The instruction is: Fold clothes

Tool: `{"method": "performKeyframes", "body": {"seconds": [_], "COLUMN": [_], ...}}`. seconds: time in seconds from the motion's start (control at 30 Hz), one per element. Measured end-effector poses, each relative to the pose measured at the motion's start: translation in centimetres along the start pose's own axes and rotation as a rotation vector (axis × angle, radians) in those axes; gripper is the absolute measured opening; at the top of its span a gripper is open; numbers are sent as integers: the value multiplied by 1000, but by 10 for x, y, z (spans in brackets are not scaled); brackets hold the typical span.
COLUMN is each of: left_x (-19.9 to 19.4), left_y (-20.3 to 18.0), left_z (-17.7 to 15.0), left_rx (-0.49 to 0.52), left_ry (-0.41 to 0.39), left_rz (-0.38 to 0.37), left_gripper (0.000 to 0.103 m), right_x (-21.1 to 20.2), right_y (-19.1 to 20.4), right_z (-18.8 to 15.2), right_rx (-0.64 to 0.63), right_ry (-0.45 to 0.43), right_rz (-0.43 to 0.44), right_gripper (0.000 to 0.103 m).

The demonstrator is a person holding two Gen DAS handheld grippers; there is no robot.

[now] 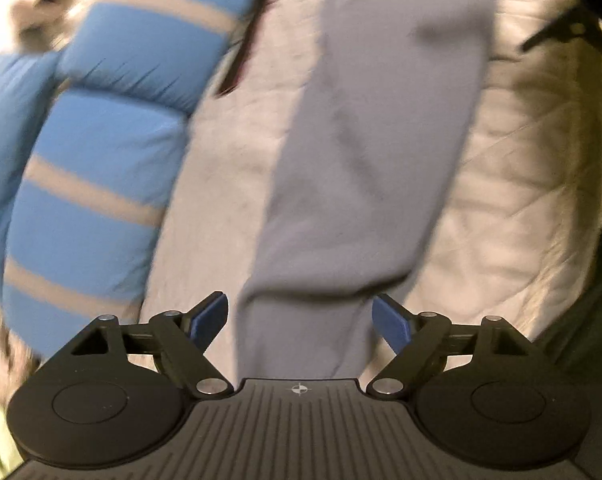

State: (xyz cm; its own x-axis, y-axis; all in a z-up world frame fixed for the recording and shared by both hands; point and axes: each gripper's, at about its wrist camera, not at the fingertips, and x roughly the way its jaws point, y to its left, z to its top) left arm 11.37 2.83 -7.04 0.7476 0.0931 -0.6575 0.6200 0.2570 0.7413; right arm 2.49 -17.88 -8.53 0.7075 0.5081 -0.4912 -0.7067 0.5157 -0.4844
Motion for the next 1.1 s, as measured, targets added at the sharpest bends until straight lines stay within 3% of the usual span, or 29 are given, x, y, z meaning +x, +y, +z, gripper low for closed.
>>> {"method": "performKeyframes", "body": {"seconds": [0.27, 0.4, 0.47, 0.63, 0.7, 0.83, 0.9, 0.97, 1.03, 1.1], "left_x": [-5, -6, -13, -7, 8, 40, 50, 56, 60, 62], "left_y": [24, 37, 51, 100, 111, 119, 119, 118, 115, 114], "left_z": [-75, -105, -122, -171, -184, -206, -210, -212, -214, -214], "left_rx": [-278, -418, -558, -1043, -1150, -1267, -1286, -1297, -1305, -1305], "left_ry": [42, 43, 2, -99, -105, -70, -67, -69, -67, -69], "left_rz": [136, 156, 132, 40, 20, -46, -81, -111, -139, -164], "left_gripper": [79, 79, 79, 79, 79, 78, 73, 54, 46, 27], "right_x": [4, 10, 14, 23, 20, 20, 20, 21, 21, 21], "right_y": [-14, -20, -23, -23, -21, -15, -11, -10, -10, -10], "right_z": [5, 7, 2, -7, -7, -8, -8, -8, -8, -9], "right_rx": [141, 209, 265, 339, 320, 293, 275, 269, 271, 276], "right_ry": [-34, -64, -90, -73, -95, -94, -96, -98, -97, -96], "right_rz": [4, 9, 23, 46, 48, 62, 65, 72, 74, 75], "right_gripper": [103, 103, 103, 103, 103, 103, 103, 103, 103, 103]}}
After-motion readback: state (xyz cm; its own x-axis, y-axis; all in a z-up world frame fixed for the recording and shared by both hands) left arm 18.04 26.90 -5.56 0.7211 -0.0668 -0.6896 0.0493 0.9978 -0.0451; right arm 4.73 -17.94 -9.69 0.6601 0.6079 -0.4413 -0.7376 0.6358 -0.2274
